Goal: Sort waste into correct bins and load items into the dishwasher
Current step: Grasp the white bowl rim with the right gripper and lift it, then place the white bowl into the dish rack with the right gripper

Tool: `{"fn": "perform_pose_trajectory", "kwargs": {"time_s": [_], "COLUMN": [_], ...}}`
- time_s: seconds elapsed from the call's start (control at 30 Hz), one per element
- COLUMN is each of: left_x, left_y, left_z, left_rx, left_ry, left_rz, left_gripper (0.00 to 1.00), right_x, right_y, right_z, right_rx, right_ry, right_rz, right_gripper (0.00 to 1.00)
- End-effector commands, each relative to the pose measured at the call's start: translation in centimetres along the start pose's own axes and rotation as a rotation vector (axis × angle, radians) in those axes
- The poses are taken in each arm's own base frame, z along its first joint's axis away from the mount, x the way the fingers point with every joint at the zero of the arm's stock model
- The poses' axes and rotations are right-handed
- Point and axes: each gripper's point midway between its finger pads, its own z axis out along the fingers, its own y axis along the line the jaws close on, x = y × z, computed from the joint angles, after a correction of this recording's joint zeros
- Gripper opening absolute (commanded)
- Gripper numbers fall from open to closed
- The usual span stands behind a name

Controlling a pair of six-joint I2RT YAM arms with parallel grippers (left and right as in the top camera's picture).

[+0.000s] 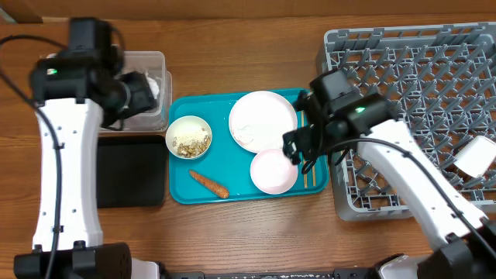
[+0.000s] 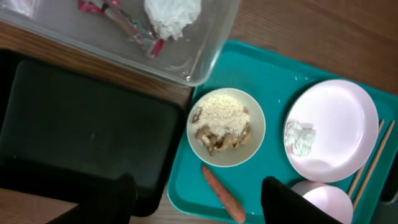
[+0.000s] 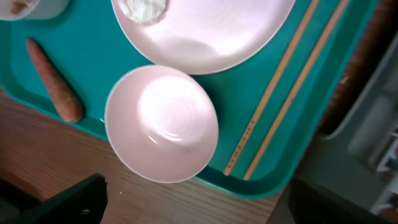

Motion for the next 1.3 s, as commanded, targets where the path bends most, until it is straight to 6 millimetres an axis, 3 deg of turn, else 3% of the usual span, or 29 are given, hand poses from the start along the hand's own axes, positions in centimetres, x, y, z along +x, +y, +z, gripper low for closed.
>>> {"fn": "perform_pose_trajectory", "kwargs": {"time_s": [0.0, 0.23, 0.47, 0.53, 0.57, 0.73, 0.87, 1.0, 1.17, 1.27], "left_x": [0.0, 0.0, 0.0, 0.0, 0.1, 0.0, 0.0, -0.1, -0.1, -0.3], "left_y": [-0.2, -0.2, -0.2, -0.2, -0.2, -0.2, -0.2, -0.2, -0.2, -0.1], "left_z": [-0.3, -0.3, -0.3, -0.3, -0.3, -0.3, -0.3, -0.3, -0.3, -0.3], "left_rx": [0.05, 0.051, 0.051, 0.05, 0.05, 0.05, 0.051, 0.052, 0.051, 0.042], "left_ry": [0.009, 0.006, 0.008, 0.009, 0.01, 0.008, 0.005, 0.002, 0.002, -0.005], "left_rz": [-0.028, -0.026, -0.026, -0.025, -0.022, -0.02, -0.019, -0.019, -0.019, -0.019], "left_gripper": [0.67, 0.67, 0.67, 0.66, 0.66, 0.67, 0.67, 0.67, 0.67, 0.66], "right_x": [1.5, 3.6, 3.6, 3.5, 3.3, 2.4, -0.5, -4.9, -9.3, -10.6], "right_y": [-0.5, -0.8, -1.4, -1.5, -1.5, -2.6, -3.1, -3.7, -8.5, -12.5], "right_z": [2.7, 7.3, 10.3, 10.8, 11.0, 10.3, 6.1, -0.4, -10.0, -13.6], "right_rx": [0.029, 0.03, 0.034, 0.034, 0.034, 0.107, 0.175, 0.25, 0.485, 0.662], "right_ry": [0.059, 0.116, 0.114, 0.115, 0.11, 0.078, -0.013, -0.21, -0.512, -0.602], "right_rz": [0.035, 0.036, 0.056, 0.056, 0.055, 0.128, 0.131, 0.135, 0.187, 0.155], "right_gripper": [0.93, 0.8, 0.54, 0.39, 0.26, 0.06, 0.04, 0.04, 0.04, 0.04]}}
